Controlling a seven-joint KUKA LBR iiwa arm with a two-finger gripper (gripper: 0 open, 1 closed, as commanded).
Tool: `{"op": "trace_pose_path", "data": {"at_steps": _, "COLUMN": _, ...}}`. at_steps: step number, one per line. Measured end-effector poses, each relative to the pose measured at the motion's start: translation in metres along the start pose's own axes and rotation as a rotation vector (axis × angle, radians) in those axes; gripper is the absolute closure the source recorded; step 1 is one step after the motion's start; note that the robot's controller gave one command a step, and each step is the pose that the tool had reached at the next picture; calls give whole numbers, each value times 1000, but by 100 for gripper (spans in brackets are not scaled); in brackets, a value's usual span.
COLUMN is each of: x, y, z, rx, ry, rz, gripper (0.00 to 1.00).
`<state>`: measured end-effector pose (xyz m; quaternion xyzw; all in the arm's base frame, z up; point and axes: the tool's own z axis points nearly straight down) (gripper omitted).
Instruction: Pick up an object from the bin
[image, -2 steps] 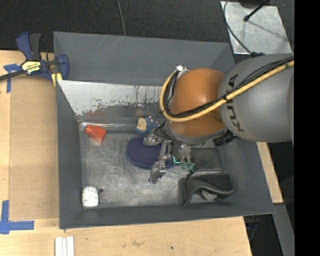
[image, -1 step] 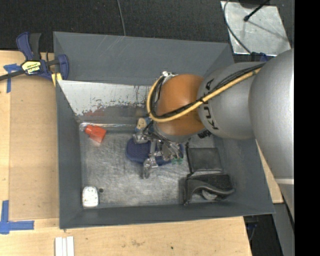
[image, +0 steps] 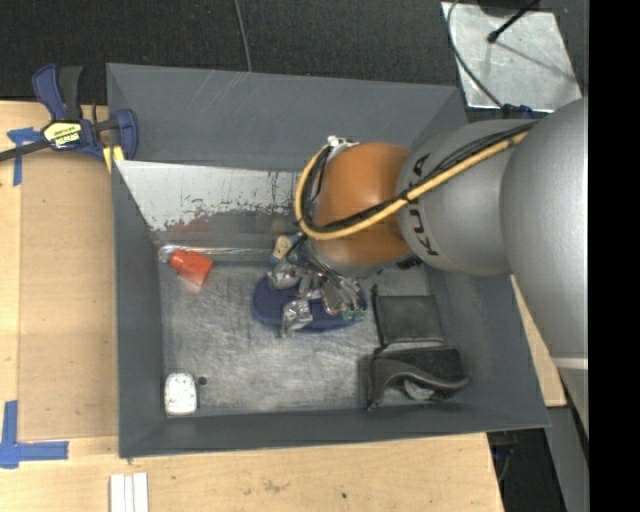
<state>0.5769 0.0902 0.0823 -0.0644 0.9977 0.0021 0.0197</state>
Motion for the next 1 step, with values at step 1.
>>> {"op": "trace_pose_path", "data": {"at_steps": 1, "x": 41, "y": -1, "z": -220, "rx": -2, "ry": 28, "rz": -267, "gripper": 100}}
